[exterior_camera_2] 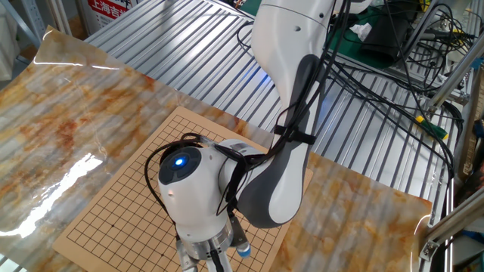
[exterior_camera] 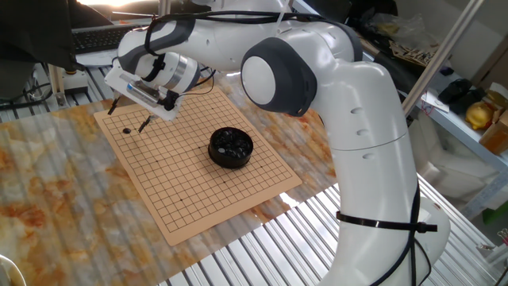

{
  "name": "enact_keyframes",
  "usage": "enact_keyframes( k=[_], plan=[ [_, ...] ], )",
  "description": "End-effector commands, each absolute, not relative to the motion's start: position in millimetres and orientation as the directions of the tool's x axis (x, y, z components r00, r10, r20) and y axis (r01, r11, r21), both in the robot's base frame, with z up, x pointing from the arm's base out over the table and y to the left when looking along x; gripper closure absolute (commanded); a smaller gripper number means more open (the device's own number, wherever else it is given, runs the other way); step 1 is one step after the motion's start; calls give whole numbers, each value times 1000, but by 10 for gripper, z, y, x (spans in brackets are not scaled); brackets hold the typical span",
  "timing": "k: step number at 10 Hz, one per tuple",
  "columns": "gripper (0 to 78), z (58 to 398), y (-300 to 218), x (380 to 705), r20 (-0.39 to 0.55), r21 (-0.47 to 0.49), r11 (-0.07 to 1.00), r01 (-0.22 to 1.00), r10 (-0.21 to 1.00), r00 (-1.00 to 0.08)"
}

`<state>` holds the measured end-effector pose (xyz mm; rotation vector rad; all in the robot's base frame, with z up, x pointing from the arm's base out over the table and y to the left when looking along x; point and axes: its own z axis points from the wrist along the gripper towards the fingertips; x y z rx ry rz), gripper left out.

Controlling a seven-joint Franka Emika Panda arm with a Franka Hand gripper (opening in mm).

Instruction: Play the first move as black on the 3-4 point in the upper right corner of the Go board

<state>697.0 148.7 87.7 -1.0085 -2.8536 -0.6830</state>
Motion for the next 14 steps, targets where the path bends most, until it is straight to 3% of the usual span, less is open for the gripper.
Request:
enact_keyframes(
  k=[1, 14],
  plan=[
    [1, 1046, 1452, 6948, 181, 383, 695, 609, 590, -787],
    [1, 1387, 1239, 6849, 169, 308, 752, 583, 560, -811]
  ],
)
